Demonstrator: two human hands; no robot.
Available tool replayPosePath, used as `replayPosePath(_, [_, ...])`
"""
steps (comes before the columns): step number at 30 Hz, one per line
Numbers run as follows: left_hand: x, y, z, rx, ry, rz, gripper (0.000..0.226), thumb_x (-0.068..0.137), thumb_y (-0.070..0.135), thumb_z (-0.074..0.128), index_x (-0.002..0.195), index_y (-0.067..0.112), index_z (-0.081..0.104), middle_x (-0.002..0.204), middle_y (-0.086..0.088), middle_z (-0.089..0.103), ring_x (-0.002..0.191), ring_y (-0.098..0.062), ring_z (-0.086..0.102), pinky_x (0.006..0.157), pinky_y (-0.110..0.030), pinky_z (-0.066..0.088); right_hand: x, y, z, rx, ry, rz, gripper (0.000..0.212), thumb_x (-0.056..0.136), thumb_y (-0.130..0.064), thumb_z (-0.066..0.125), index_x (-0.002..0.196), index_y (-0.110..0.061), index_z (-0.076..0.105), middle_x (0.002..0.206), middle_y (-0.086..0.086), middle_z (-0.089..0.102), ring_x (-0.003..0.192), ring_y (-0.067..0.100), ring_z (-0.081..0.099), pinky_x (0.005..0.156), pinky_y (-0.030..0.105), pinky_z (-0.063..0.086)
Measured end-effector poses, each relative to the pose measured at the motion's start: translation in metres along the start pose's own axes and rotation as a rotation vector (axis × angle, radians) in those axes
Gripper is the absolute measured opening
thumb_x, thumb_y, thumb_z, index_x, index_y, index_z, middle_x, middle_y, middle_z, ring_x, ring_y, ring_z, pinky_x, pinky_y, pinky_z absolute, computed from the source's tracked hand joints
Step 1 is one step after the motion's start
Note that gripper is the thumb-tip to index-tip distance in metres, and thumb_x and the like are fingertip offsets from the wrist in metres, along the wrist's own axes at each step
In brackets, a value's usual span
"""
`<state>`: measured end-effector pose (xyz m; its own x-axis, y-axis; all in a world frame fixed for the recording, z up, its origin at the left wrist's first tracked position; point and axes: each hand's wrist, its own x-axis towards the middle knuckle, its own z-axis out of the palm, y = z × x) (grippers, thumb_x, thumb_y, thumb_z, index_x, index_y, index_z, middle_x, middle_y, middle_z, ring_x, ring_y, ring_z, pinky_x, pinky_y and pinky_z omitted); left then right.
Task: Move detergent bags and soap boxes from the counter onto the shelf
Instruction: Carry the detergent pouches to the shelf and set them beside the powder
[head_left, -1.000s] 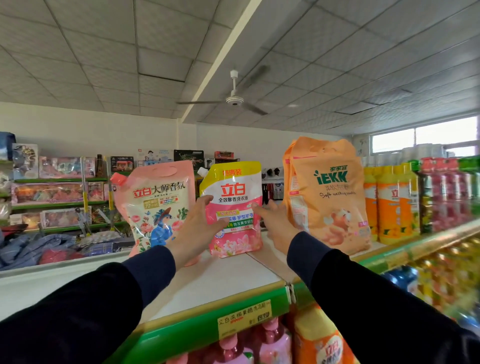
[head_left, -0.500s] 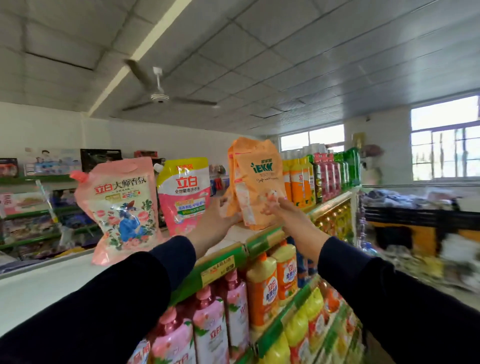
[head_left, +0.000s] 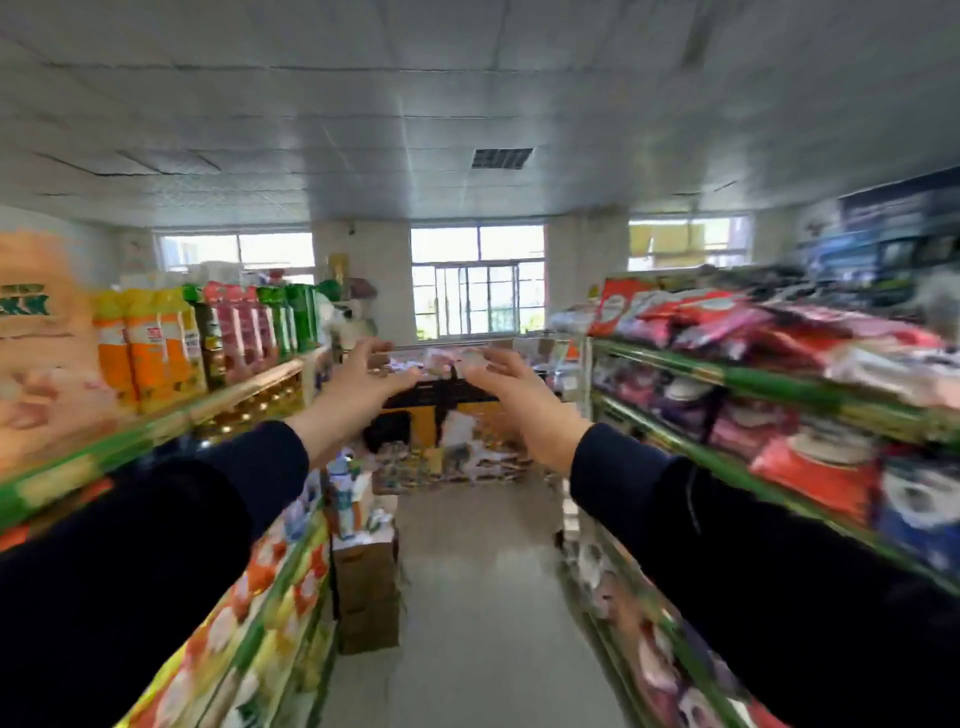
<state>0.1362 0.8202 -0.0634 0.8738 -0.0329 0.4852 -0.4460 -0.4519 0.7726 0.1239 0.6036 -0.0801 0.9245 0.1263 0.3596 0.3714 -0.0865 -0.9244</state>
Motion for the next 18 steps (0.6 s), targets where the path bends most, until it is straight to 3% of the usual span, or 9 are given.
replayPosePath(3, [0.022, 0.034, 0.098, -0.093, -0.178, 0.043, 0.058, 0.091, 0.044, 0.072, 0.140, 0.025, 0.047, 0.139, 0.003, 0.054, 0.125, -0.016, 0.055, 0.108, -0.038, 0.044, -0.036, 0.001, -0.098, -0.117, 0.166, -0.012, 0.067, 0.093, -0.043, 0.071, 0.150, -0.024, 0.042, 0.149, 0.000, 0.047, 0.125, 0.017, 0.052, 0.087, 0.025, 0.047])
replayPosePath(4, [0.028, 0.050, 0.137, -0.136, -0.239, 0.062, 0.054, 0.090, 0.046, 0.072, 0.136, 0.028, 0.050, 0.136, 0.006, 0.056, 0.124, -0.014, 0.056, 0.109, -0.039, 0.045, -0.049, 0.001, -0.137, -0.166, 0.222, -0.017, 0.067, 0.092, -0.040, 0.071, 0.150, -0.023, 0.042, 0.147, -0.002, 0.050, 0.123, 0.015, 0.054, 0.084, 0.021, 0.047])
replayPosePath(7, [0.034, 0.090, 0.230, -0.213, -0.362, 0.115, 0.041, 0.092, 0.041, 0.071, 0.129, 0.027, 0.060, 0.128, 0.008, 0.062, 0.117, -0.009, 0.059, 0.103, -0.034, 0.048, -0.082, 0.001, -0.227, -0.288, 0.381, 0.001, 0.063, 0.091, -0.034, 0.073, 0.146, -0.019, 0.046, 0.140, 0.000, 0.057, 0.119, 0.015, 0.060, 0.092, 0.027, 0.050])
replayPosePath(10, [0.034, 0.133, 0.313, -0.278, -0.456, 0.183, 0.019, 0.095, 0.030, 0.070, 0.114, 0.030, 0.067, 0.118, 0.008, 0.068, 0.113, -0.010, 0.063, 0.097, -0.027, 0.049, -0.114, -0.002, -0.306, -0.317, 0.460, 0.044, 0.056, 0.091, -0.031, 0.073, 0.140, -0.020, 0.048, 0.119, -0.003, 0.064, 0.092, -0.002, 0.067, 0.070, 0.016, 0.053])
replayPosePath(13, [0.034, 0.175, 0.388, -0.313, -0.536, 0.248, 0.014, 0.095, 0.030, 0.070, 0.110, 0.032, 0.071, 0.116, 0.010, 0.070, 0.110, -0.009, 0.065, 0.101, -0.032, 0.049, -0.137, -0.003, -0.376, -0.432, 0.561, 0.106, 0.063, 0.088, -0.040, 0.074, 0.142, -0.021, 0.047, 0.132, -0.001, 0.059, 0.111, 0.007, 0.061, 0.084, 0.028, 0.053])
replayPosePath(15, [0.036, 0.199, 0.427, -0.333, -0.567, 0.284, 0.016, 0.095, 0.033, 0.070, 0.110, 0.032, 0.072, 0.116, 0.011, 0.070, 0.110, -0.008, 0.064, 0.100, -0.032, 0.048, -0.146, -0.005, -0.414, -0.444, 0.588, 0.142, 0.056, 0.090, -0.040, 0.073, 0.139, -0.024, 0.049, 0.133, -0.003, 0.058, 0.113, 0.010, 0.059, 0.091, 0.033, 0.052])
replayPosePath(18, [0.043, 0.228, 0.472, -0.367, -0.591, 0.322, 0.020, 0.095, 0.032, 0.069, 0.114, 0.027, 0.073, 0.113, 0.009, 0.072, 0.109, -0.012, 0.066, 0.094, -0.029, 0.049, -0.158, -0.017, -0.459, -0.440, 0.633, 0.150, 0.054, 0.095, -0.040, 0.067, 0.143, -0.022, 0.048, 0.127, -0.006, 0.059, 0.111, 0.011, 0.060, 0.085, 0.029, 0.050])
